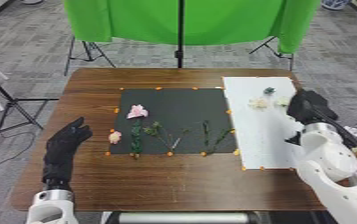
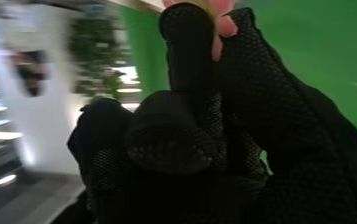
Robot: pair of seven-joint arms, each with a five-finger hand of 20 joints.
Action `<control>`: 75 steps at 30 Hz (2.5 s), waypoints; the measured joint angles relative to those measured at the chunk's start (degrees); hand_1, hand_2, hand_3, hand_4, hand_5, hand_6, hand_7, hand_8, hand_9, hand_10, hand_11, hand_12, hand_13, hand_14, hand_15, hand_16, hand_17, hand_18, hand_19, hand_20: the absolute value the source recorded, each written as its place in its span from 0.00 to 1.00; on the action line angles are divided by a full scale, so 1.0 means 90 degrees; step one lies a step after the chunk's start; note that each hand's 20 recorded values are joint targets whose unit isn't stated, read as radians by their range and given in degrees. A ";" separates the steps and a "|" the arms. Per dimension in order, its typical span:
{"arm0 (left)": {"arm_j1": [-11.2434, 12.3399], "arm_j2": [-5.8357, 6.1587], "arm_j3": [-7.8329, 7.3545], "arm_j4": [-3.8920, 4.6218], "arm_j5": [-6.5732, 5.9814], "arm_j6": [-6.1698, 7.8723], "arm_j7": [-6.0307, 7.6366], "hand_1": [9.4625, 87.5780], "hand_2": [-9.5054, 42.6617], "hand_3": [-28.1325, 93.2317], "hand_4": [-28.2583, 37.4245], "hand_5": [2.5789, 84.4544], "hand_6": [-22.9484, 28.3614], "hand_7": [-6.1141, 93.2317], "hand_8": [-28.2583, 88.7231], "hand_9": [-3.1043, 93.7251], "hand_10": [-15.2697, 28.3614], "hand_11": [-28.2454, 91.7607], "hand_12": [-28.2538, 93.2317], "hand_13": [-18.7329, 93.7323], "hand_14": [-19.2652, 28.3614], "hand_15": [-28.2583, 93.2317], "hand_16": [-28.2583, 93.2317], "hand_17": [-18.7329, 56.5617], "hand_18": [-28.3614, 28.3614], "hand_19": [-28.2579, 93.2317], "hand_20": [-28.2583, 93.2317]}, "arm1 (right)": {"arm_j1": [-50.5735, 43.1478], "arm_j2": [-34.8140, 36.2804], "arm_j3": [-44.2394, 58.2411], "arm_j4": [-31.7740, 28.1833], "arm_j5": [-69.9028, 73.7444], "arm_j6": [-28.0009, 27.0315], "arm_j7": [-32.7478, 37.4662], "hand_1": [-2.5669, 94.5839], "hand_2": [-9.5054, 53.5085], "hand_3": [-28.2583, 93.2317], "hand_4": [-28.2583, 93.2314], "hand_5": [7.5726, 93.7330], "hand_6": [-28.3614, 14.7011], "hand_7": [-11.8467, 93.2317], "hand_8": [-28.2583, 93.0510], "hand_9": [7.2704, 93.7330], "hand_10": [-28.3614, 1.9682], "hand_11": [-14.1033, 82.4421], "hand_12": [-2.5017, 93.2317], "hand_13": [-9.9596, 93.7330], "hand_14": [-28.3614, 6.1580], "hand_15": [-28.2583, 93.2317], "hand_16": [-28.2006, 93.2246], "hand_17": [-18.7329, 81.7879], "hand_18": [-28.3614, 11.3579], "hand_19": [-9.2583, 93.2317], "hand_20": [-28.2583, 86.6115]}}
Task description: Arrange flowers
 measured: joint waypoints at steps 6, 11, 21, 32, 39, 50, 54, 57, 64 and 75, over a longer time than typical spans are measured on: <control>-0.0001 0.0005 0.0001 0.0000 0.0000 -0.0002 -0.0019 0.23 0.05 0.78 0.04 0.49 0.55 0.19 0.18 0.48 0.66 0.43 0.33 0.45 0.78 0.52 0.21 0.28 0.76 0.37 0.41 | 0.1453 -0.0088 -0.1431 -0.0322 0.1030 -0.0037 -0.0834 0.68 0.00 0.74 0.08 0.82 0.65 0.34 0.30 0.95 0.65 0.27 0.49 0.94 0.77 0.78 0.53 0.86 0.46 1.00 0.78; -0.0033 0.0010 0.0026 0.0003 0.0001 -0.0008 -0.0047 0.22 0.05 0.78 0.03 0.49 0.55 0.19 0.18 0.48 0.66 0.43 0.33 0.45 0.78 0.52 0.21 0.28 0.76 0.37 0.41 | 0.2677 -0.0761 -0.2789 0.0053 0.1477 -0.0329 -0.1224 0.68 0.00 0.75 0.08 0.82 0.66 0.34 0.30 0.94 0.65 0.27 0.49 0.94 0.76 0.78 0.53 0.86 0.46 1.00 0.78; -0.0165 0.0037 0.0074 0.0026 -0.0001 -0.0025 -0.0054 0.21 0.05 0.78 0.03 0.49 0.55 0.19 0.18 0.48 0.66 0.43 0.33 0.45 0.78 0.52 0.21 0.28 0.76 0.37 0.41 | 0.3612 -0.2211 -0.4230 0.0510 0.1475 -0.0843 -0.1508 0.68 0.00 0.75 0.08 0.81 0.66 0.34 0.30 0.94 0.66 0.27 0.49 0.94 0.78 0.78 0.53 0.86 0.47 1.00 0.78; -0.0186 0.0089 0.0102 0.0044 0.0000 -0.0049 -0.0045 0.21 0.05 0.78 0.03 0.49 0.55 0.19 0.18 0.48 0.66 0.43 0.33 0.45 0.79 0.52 0.21 0.28 0.76 0.37 0.41 | 0.3711 -0.2778 -0.4706 0.1201 0.1117 -0.0932 -0.1535 0.67 0.00 0.75 0.08 0.80 0.67 0.35 0.29 0.93 0.67 0.27 0.50 0.94 0.78 0.79 0.53 0.85 0.47 1.00 0.79; -0.0237 0.0108 0.0113 0.0069 0.0003 -0.0063 -0.0049 0.21 0.05 0.78 0.02 0.48 0.55 0.18 0.19 0.48 0.66 0.43 0.33 0.45 0.79 0.52 0.21 0.28 0.76 0.37 0.41 | 0.3705 -0.2875 -0.4727 0.1468 0.0964 -0.1056 -0.1516 0.63 0.00 0.74 0.07 0.77 0.67 0.35 0.29 0.91 0.67 0.27 0.50 0.93 0.76 0.79 0.53 0.85 0.46 1.00 0.79; -0.0264 0.0119 0.0113 0.0075 0.0001 -0.0069 -0.0049 0.21 0.05 0.78 0.03 0.47 0.55 0.18 0.19 0.48 0.66 0.43 0.33 0.45 0.79 0.52 0.21 0.28 0.76 0.37 0.41 | 0.3692 -0.2891 -0.4691 0.1576 0.0828 -0.1166 -0.1496 0.63 0.00 0.74 0.07 0.74 0.67 0.35 0.29 0.88 0.66 0.28 0.52 0.92 0.76 0.80 0.53 0.84 0.46 1.00 0.80; -0.0278 0.0123 0.0113 0.0078 0.0001 -0.0073 -0.0050 0.21 0.05 0.78 0.03 0.47 0.54 0.18 0.19 0.48 0.66 0.43 0.33 0.45 0.78 0.52 0.21 0.28 0.76 0.37 0.41 | 0.3690 -0.2890 -0.4708 0.1639 0.0546 -0.1166 -0.1500 0.61 0.00 0.73 0.07 0.72 0.67 0.34 0.29 0.86 0.66 0.28 0.52 0.92 0.75 0.80 0.53 0.84 0.45 1.00 0.80; -0.0281 0.0127 0.0113 0.0079 0.0001 -0.0079 -0.0053 0.21 0.05 0.78 0.03 0.47 0.54 0.18 0.19 0.48 0.66 0.43 0.33 0.45 0.78 0.52 0.21 0.28 0.76 0.37 0.41 | 0.3685 -0.2884 -0.4708 0.1659 0.0514 -0.1190 -0.1494 0.60 0.00 0.72 0.07 0.71 0.68 0.34 0.28 0.85 0.64 0.28 0.52 0.91 0.75 0.80 0.53 0.83 0.45 1.00 0.80; -0.0289 0.0133 0.0108 0.0084 -0.0002 -0.0090 -0.0067 0.21 0.05 0.78 0.03 0.47 0.54 0.18 0.19 0.48 0.66 0.43 0.33 0.45 0.79 0.52 0.21 0.28 0.76 0.37 0.41 | 0.3671 -0.2878 -0.4693 0.1691 0.0512 -0.1327 -0.1493 0.56 0.00 0.74 0.07 0.67 0.70 0.31 0.23 0.81 0.62 0.34 0.49 0.90 0.74 0.80 0.53 0.83 0.44 1.00 0.80; -0.0289 0.0132 0.0106 0.0085 -0.0001 -0.0111 -0.0082 0.21 0.05 0.78 0.03 0.47 0.55 0.18 0.19 0.48 0.66 0.43 0.33 0.45 0.79 0.52 0.21 0.28 0.76 0.37 0.41 | 0.3660 -0.2838 -0.4659 0.1696 0.0451 -0.1409 -0.1424 0.49 0.00 0.80 0.05 0.65 0.69 0.30 0.15 0.76 0.55 0.44 0.38 0.90 0.71 0.81 0.53 0.82 0.42 1.00 0.80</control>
